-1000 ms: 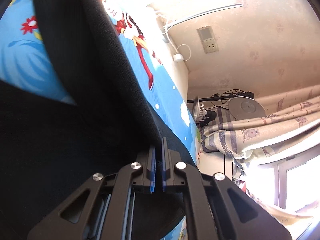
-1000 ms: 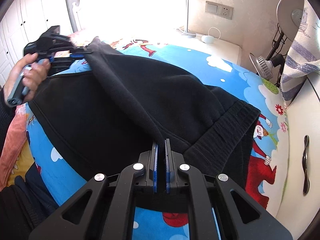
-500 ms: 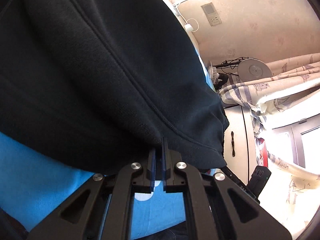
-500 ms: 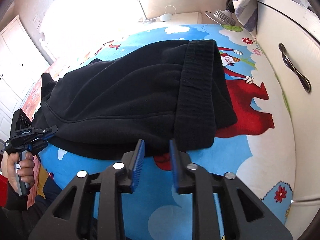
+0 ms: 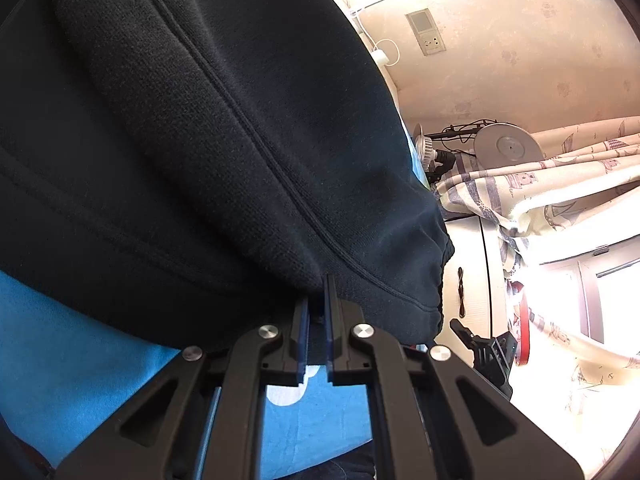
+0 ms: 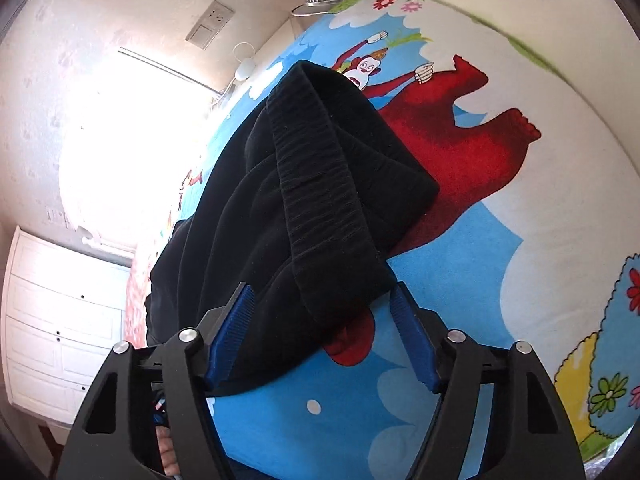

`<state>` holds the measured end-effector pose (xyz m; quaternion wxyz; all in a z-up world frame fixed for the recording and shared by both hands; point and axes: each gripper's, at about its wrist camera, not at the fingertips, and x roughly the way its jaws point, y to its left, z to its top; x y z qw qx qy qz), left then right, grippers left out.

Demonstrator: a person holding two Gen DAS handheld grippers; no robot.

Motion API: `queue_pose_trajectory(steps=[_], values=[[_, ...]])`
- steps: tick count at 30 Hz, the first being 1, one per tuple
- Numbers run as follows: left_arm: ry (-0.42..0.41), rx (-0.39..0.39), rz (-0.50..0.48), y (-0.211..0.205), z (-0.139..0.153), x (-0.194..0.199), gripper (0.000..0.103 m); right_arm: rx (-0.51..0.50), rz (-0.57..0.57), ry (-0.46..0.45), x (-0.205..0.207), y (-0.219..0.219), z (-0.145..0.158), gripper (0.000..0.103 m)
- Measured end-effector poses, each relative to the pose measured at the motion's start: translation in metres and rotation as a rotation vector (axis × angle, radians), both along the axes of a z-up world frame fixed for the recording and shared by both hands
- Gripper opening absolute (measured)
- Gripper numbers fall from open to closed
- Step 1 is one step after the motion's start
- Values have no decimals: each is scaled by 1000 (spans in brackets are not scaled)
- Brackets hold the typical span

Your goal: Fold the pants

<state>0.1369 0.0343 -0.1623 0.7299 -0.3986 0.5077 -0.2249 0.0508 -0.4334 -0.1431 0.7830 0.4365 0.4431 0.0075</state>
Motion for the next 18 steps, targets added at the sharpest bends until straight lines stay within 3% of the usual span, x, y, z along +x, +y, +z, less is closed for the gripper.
queue_pose_trajectory(steps=[4, 7, 13, 16, 18], values=[[3, -7, -3, 3, -4, 4, 5, -34, -25, 8, 4, -2, 4, 35], [-68, 29, -23, -1, 17, 3, 5, -145, 5, -50, 5, 3, 33, 18], [-150, 51, 1, -2, 67, -15, 4, -271, 30, -138, 10, 9, 76, 14], [-165, 92, -11, -13, 75, -28, 4, -289, 1, -99, 15, -7, 60, 13], [-113, 102, -34, -23, 59, -31, 4, -307, -19, -15, 24, -15, 31, 12]])
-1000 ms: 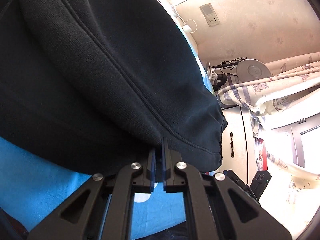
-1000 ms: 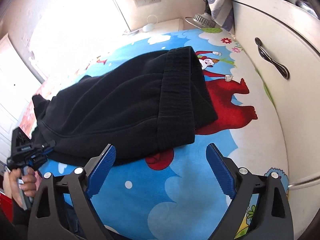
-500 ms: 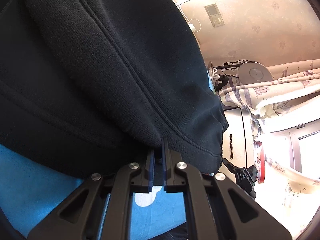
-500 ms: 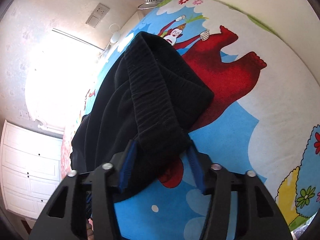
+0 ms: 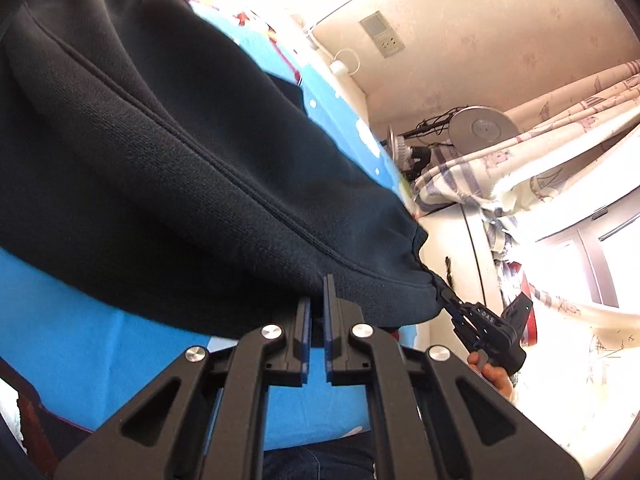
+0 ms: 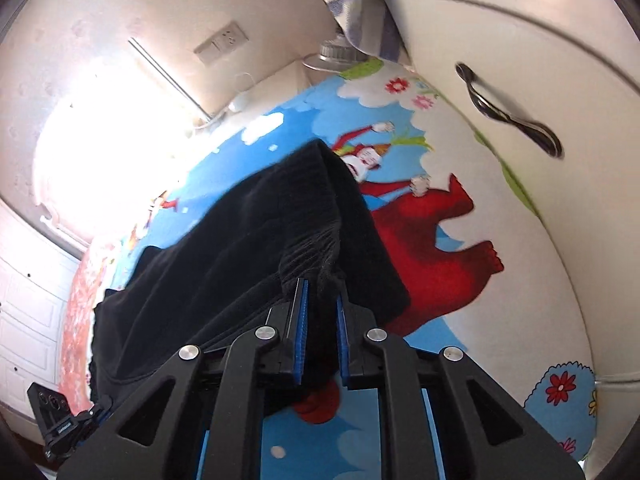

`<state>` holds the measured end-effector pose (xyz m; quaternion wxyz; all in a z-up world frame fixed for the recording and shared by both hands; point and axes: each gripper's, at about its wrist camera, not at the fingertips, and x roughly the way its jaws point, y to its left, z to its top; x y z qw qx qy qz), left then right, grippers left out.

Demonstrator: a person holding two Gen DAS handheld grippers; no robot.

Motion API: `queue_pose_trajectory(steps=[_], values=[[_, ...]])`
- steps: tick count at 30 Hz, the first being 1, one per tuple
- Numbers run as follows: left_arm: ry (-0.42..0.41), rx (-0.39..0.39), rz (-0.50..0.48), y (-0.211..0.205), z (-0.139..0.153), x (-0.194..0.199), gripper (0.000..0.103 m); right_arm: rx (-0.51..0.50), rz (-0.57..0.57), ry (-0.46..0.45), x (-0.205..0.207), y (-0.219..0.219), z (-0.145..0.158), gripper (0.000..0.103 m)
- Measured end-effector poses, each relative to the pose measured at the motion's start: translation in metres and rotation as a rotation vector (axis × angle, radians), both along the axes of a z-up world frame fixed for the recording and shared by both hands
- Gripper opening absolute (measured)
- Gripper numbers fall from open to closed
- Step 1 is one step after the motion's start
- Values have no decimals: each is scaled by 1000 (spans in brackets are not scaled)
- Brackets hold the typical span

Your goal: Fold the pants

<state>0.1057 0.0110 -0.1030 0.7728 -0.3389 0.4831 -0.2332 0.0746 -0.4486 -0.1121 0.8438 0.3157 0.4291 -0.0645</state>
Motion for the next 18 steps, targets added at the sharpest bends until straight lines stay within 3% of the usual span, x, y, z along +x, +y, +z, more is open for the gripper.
queue_pose_trajectory(steps=[2, 4, 9, 12, 14, 18], values=[[65, 15, -4, -7, -22, -1, 4, -2, -14, 21, -2, -1, -15, 12], [101, 9, 6, -3, -34, -1, 4, -39, -4, 7, -5, 4, -6, 12], [18, 35, 5, -1, -9, -7, 4, -101, 4, -38, -8, 11, 19, 12], [80, 38, 8, 2, -26, -6, 4, -108, -3, 36, -4, 11, -6, 12], [140, 30, 16, 0, -43, -6, 4, -123, -8, 34, -8, 12, -12, 12], [149, 12, 15, 3, -50, -3, 7, -217, -1, 50, -6, 23, -10, 12]])
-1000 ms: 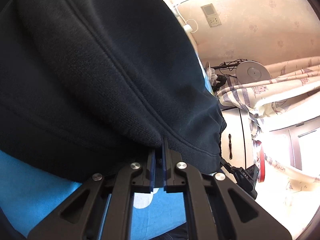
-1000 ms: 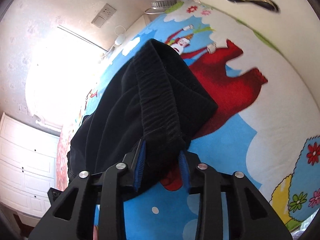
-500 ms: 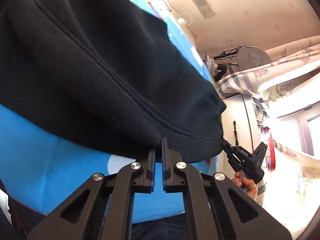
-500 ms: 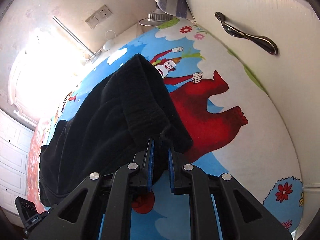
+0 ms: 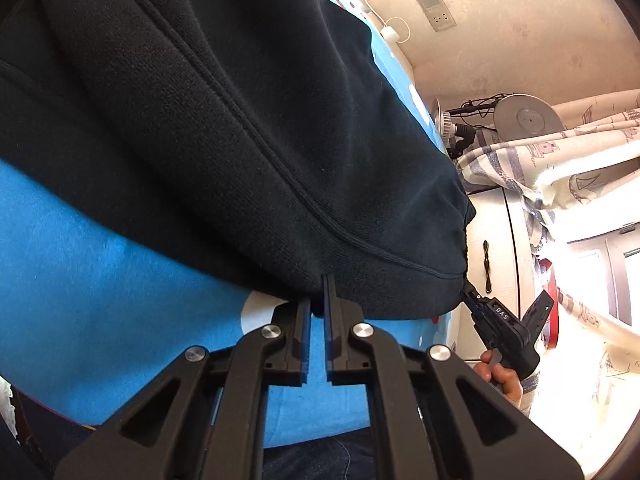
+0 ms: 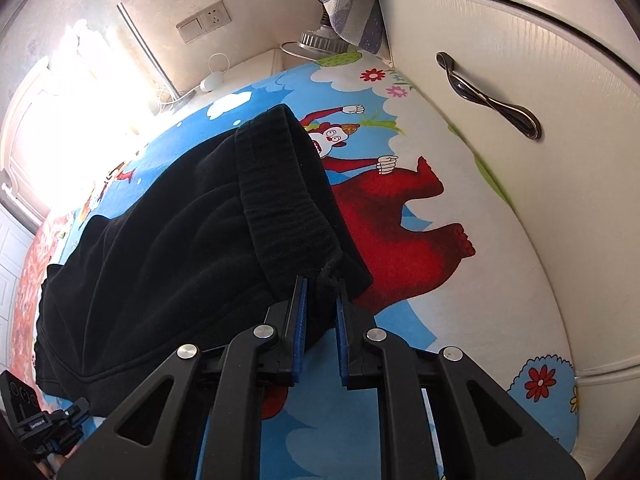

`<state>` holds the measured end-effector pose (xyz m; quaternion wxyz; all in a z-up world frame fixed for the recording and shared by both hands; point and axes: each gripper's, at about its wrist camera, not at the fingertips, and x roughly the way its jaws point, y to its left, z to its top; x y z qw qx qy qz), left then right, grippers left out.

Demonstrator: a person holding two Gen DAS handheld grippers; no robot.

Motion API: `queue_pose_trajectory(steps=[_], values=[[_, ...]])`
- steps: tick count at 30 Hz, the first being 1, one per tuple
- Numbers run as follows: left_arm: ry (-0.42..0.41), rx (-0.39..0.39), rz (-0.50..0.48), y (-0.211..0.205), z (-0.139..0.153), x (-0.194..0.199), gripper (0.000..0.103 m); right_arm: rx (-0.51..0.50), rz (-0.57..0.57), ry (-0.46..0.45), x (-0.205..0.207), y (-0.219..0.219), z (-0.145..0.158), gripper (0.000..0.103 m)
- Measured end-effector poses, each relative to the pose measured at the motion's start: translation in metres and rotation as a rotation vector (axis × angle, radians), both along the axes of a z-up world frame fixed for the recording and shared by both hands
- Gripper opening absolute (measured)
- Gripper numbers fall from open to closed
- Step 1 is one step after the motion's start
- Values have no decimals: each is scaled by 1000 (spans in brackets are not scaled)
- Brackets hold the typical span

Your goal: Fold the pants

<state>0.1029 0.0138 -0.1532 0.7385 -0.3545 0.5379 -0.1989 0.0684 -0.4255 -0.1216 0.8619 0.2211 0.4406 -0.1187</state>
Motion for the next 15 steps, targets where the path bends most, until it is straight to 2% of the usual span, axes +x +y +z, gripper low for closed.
queue_pose_trajectory(steps=[1, 2, 3, 4, 6, 10, 13, 15], values=[[4, -13, -4, 0, 0, 1, 8, -18, -3, 3, 1, 2, 0, 12], [10, -34, -6, 4, 1, 2, 19, -30, -5, 6, 2, 4, -1, 12], [11, -60, -2, 10, 4, 2, 35, -39, -5, 7, 2, 5, -1, 13], [-7, -77, 15, 17, 10, 3, 41, -45, -3, 7, 2, 5, -1, 13], [-68, -71, 76, 43, 27, 8, 43, -55, 1, 10, 2, 5, -2, 13], [-160, -39, 365, 147, 52, 21, 42, -77, 7, 13, 3, 7, -2, 13], [-173, -13, 596, 230, 48, 35, 41, -89, 8, 15, 4, 8, -2, 13], [-161, -14, 703, 275, 38, 47, 41, -92, 14, 18, 4, 8, -2, 13]])
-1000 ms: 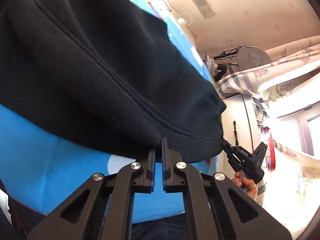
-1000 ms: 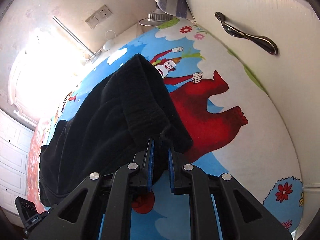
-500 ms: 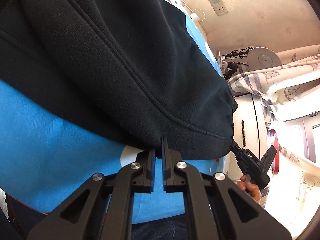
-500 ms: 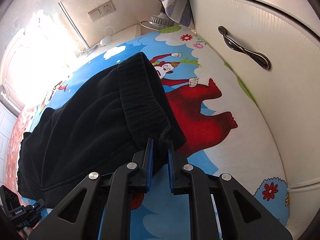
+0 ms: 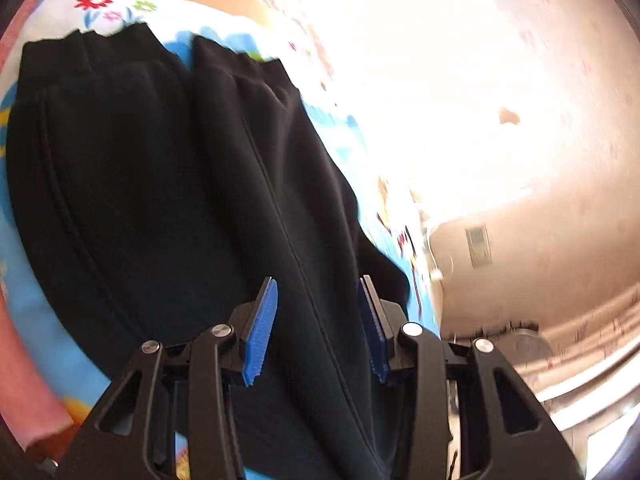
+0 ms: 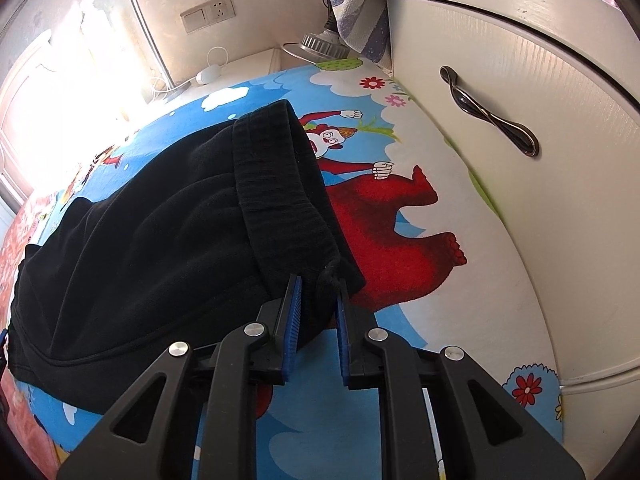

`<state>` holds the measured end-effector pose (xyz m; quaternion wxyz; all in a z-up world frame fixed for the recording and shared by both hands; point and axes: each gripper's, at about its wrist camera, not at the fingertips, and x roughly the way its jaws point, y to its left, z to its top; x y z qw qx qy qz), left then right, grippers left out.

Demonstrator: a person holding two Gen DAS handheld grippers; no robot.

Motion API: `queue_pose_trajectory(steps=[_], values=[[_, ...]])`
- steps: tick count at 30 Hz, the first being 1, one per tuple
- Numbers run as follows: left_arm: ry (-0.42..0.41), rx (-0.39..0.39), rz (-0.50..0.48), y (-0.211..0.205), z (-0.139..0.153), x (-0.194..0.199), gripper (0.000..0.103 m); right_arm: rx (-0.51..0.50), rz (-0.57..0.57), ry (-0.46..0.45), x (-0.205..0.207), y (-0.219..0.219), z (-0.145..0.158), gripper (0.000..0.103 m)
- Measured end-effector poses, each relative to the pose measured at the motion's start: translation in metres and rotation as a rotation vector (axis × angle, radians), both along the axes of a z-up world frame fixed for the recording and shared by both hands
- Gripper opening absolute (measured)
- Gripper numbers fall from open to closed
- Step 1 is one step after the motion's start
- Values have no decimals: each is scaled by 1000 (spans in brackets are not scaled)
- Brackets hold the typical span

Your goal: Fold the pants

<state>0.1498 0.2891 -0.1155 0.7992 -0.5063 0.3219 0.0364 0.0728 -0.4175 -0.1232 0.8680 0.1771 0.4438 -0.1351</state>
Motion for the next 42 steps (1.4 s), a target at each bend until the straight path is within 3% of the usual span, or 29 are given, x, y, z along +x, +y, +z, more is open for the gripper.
queue_pose_trajectory(steps=[3, 7, 11, 12, 15, 17, 19, 21, 23, 25, 26, 27, 30, 33, 38, 42], values=[[68, -20, 77, 41, -19, 23, 40, 8, 1, 0, -1, -1, 0, 13], [103, -70, 87, 65, -36, 45, 36, 7, -3, -1, -2, -1, 0, 13], [128, -116, 82, 71, -45, 64, 5, 12, 1, 1, -1, -3, 0, 13], [115, -108, 81, 76, -38, 65, 4, 22, 1, 1, -1, -4, 0, 13], [-5, 29, 73, 63, 25, 35, 4, 46, -2, -5, -3, -9, -2, 13], [-51, 69, 108, 53, 56, -4, 4, 49, -4, -9, -4, -9, -3, 13], [-73, 125, 152, 47, 66, -43, 4, 44, -6, -8, -4, -8, -2, 13], [-6, 164, 168, 47, 45, -64, 4, 36, 1, -5, -3, -8, -2, 13], [50, 83, 135, 62, 5, -71, 6, 33, 13, -1, -2, -8, -2, 13], [59, 30, 118, 77, -20, -81, 17, 43, 22, 3, -2, -11, -1, 13], [32, 14, 119, 80, -21, -83, 34, 48, 23, 4, -2, -11, -2, 13], [-4, -11, 123, 81, -20, -84, 43, 50, 23, 3, -2, -12, -2, 13], [-48, -106, 176, 108, -22, -87, 41, 39, 20, 3, -1, -10, -2, 14], [-19, -183, 164, 124, -36, -76, 40, 20, 20, 8, 0, -8, -1, 14], [-61, -401, 205, 135, -56, -78, 40, 17, 23, 11, 0, -8, -2, 14], [-65, -460, 239, 145, -61, -77, 42, 8, 24, 12, 1, -7, -2, 14]])
